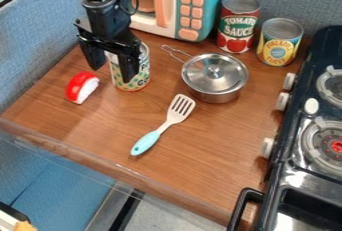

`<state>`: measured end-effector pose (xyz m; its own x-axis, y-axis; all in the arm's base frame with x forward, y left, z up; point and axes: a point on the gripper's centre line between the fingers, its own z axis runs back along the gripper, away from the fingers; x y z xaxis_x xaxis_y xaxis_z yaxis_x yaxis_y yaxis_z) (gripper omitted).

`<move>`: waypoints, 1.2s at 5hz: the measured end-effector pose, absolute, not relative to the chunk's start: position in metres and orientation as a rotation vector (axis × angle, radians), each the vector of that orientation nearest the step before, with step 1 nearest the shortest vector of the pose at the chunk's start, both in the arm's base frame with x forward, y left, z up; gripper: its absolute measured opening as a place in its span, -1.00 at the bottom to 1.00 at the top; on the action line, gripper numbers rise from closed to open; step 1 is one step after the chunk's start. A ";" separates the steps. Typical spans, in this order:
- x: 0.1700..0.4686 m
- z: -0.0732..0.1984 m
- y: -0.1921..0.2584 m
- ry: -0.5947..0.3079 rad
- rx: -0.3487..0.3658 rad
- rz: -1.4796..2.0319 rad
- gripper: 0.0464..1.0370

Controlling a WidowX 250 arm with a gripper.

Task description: Plastic is picked up from the left of spoon and placed on the right side of the spoon

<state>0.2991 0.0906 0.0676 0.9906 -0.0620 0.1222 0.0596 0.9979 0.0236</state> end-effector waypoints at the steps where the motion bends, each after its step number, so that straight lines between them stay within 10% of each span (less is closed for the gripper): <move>1: 0.297 0.057 0.091 -0.090 0.008 -0.062 0.93; 6: 0.307 0.014 0.158 -0.117 0.118 0.080 0.92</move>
<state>0.3065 0.1582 0.0139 0.9900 0.0727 0.1207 -0.0864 0.9899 0.1127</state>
